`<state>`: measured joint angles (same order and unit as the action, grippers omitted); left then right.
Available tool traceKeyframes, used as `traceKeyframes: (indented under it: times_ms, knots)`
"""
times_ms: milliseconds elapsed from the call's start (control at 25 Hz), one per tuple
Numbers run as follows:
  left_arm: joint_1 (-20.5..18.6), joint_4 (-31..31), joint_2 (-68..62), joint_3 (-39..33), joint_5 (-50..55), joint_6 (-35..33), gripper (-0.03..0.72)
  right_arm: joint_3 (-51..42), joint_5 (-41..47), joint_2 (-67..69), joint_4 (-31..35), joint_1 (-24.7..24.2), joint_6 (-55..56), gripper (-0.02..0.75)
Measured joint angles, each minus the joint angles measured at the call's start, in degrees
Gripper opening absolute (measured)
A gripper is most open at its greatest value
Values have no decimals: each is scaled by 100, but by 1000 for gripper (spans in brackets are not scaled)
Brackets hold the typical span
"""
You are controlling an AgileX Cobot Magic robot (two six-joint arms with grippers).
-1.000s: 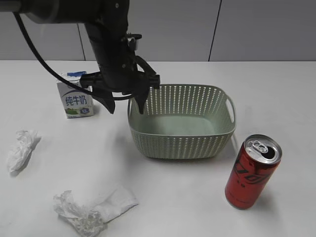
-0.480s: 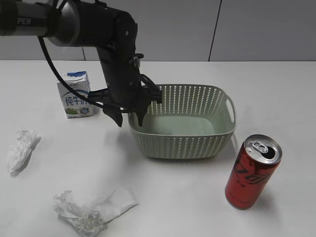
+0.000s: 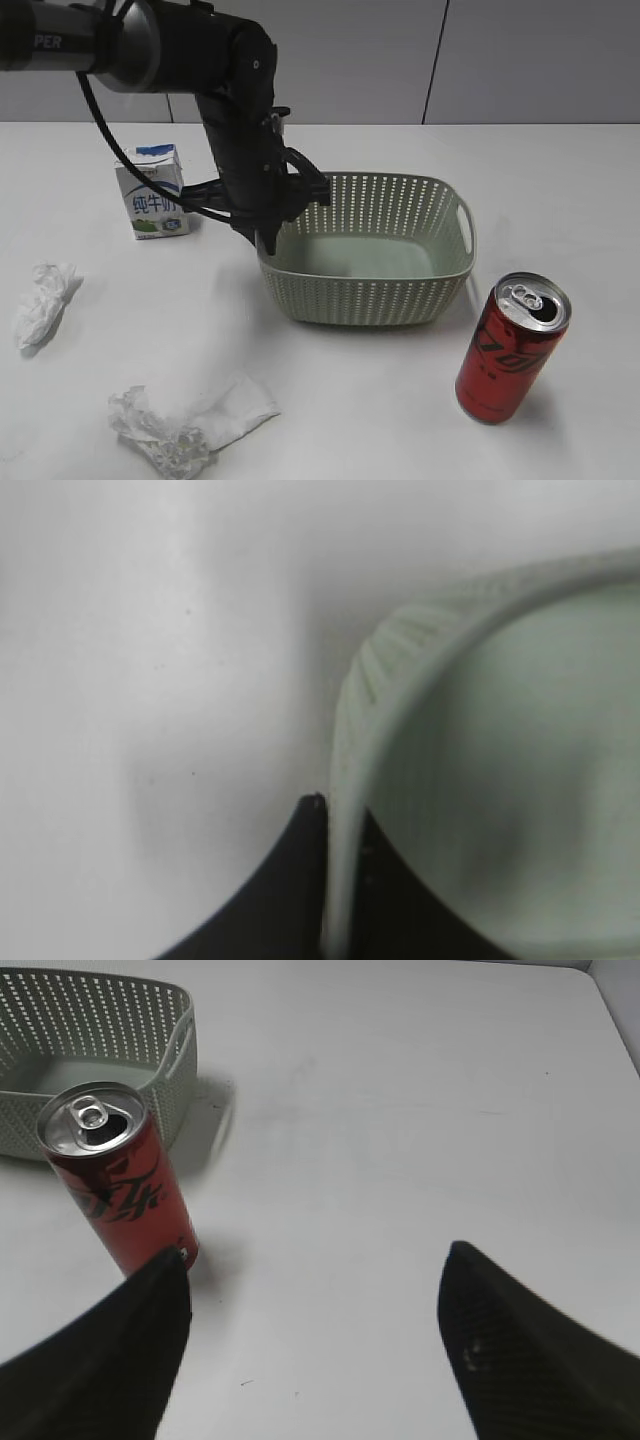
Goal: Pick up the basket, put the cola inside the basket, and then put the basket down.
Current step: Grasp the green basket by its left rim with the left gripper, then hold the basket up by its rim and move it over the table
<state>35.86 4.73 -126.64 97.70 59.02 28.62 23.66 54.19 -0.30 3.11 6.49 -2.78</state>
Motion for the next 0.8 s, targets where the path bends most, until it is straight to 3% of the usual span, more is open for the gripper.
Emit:
traceKeyframes:
  times_ms: [640,800]
  knots:
    - [-142,71,1084,-7,1069,36,-3,0,0,0,0,0,0,583]
    - [-142,36,1519,-358,1047,246,-3,0,0,0,0,0,0,583]
